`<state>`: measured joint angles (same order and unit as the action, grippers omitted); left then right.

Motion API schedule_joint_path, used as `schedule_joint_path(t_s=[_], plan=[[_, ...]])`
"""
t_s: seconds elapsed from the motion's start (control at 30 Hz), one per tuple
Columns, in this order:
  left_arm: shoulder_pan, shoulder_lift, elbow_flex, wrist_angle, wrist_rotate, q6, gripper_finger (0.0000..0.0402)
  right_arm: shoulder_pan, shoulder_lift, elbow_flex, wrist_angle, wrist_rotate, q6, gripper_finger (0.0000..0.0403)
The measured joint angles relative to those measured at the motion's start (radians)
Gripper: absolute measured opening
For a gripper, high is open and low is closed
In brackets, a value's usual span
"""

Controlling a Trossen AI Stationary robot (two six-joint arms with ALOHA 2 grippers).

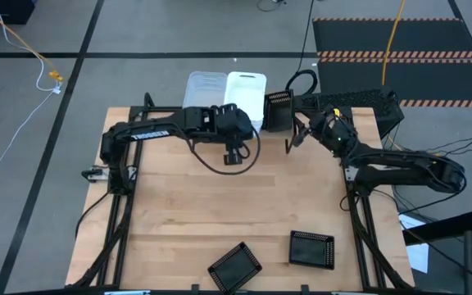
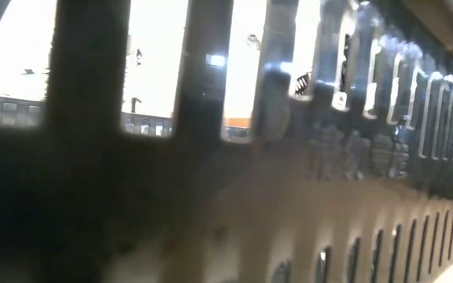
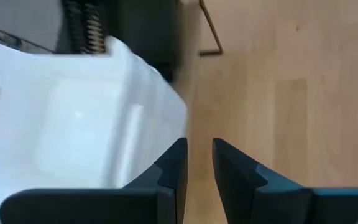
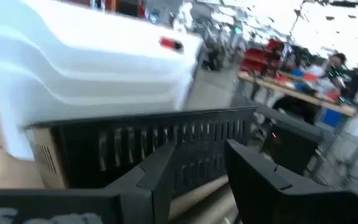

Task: Stack baskets on shelf by color
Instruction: Put the left black bin on the shelf

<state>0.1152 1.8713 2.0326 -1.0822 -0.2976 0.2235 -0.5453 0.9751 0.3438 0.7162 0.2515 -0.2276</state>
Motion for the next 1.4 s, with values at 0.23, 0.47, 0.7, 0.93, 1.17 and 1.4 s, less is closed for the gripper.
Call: schedule_joint_path(t_s=[0.23,0.47,0.7,0.93,1.17,1.4], plan=[[0.001,0.001,-0.097,0.068,0.000,-0.016,0.0076,-0.059,0.028,0.000,-0.043,0.013,-0.011,0.0134],[0.013,0.001,-0.142,0.129,0.000,-0.023,0.0076,-0.086,0.028,0.000,0.023,0.014,-0.075,0.0134],[0.015,0.001,-0.142,0.143,0.000,-0.048,0.0076,-0.107,0.048,0.005,0.013,-0.143,-0.016,0.0134],[0.015,0.001,-0.142,0.144,0.000,-0.049,0.0076,-0.138,0.062,0.011,0.014,-0.176,0.007,0.0134],[0.024,0.001,-0.142,0.170,-0.001,-0.047,0.0076,-0.194,0.127,0.071,0.013,-0.243,0.001,0.0134],[0.032,0.001,-0.142,0.150,-0.001,-0.047,0.0076,-0.201,0.140,0.095,-0.056,-0.224,0.006,0.0134]])
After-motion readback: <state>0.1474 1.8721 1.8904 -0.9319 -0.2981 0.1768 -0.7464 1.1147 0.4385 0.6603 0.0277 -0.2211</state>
